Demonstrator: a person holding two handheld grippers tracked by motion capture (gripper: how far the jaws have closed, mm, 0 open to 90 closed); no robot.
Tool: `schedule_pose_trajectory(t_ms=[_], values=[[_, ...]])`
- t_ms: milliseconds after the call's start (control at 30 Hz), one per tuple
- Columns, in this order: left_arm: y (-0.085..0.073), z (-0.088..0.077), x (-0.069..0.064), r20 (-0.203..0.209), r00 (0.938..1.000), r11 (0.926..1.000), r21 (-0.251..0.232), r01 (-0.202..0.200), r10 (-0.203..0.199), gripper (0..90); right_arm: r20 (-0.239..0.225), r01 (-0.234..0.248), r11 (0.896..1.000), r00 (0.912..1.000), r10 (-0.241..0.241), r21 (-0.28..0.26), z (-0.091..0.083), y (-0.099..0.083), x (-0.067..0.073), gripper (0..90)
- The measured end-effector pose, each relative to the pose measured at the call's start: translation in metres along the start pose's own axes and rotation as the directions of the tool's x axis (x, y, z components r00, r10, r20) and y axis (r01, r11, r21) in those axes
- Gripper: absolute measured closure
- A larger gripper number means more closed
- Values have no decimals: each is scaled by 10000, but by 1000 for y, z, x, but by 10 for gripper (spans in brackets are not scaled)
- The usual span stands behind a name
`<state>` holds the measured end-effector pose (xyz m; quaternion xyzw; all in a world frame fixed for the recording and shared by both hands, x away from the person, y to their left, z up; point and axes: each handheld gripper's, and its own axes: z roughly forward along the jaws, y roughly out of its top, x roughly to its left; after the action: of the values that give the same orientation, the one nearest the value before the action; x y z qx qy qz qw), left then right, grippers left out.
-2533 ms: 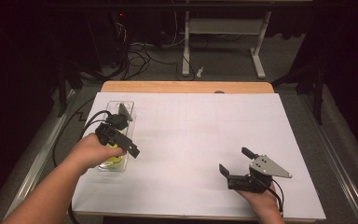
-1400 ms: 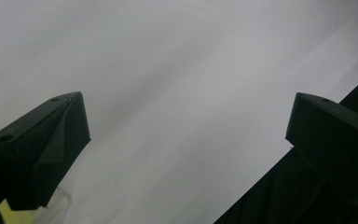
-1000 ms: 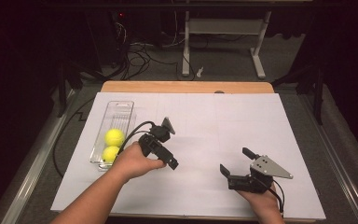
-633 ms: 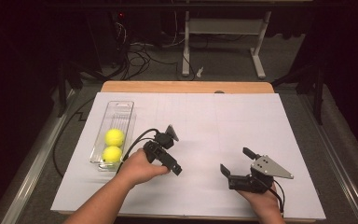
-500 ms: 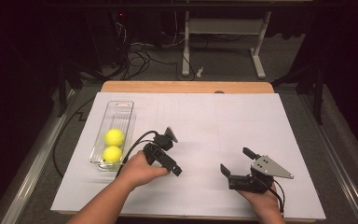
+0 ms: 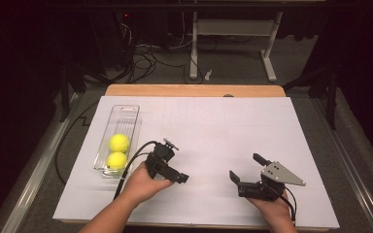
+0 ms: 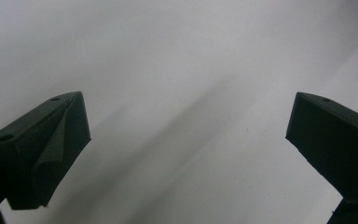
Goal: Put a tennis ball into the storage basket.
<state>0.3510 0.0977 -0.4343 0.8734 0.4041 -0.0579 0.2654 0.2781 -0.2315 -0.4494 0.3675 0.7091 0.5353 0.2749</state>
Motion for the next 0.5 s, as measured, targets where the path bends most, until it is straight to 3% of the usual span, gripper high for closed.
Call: schedule_pose_trajectory(t_ms=[133,267,333,500], values=[[-12,-2,3,116,9998,9970,-752,-157,166,8,53,-32,10000,10000,32,-1,0,0,-1,16],[-25,-5,2,86,9985,9854,-1621,-517,538,8,70,-50,10000,10000,50,-4,-1,0,-1,16],[-29,-7,3,-6,9986,9801,-1911,-529,538,8,72,-25,10000,10000,25,16,0,0,-1,16],[-39,-12,6,-122,9973,9559,-2845,-735,730,8,134,-86,10000,9999,86,31,-1,-1,-1,16]])
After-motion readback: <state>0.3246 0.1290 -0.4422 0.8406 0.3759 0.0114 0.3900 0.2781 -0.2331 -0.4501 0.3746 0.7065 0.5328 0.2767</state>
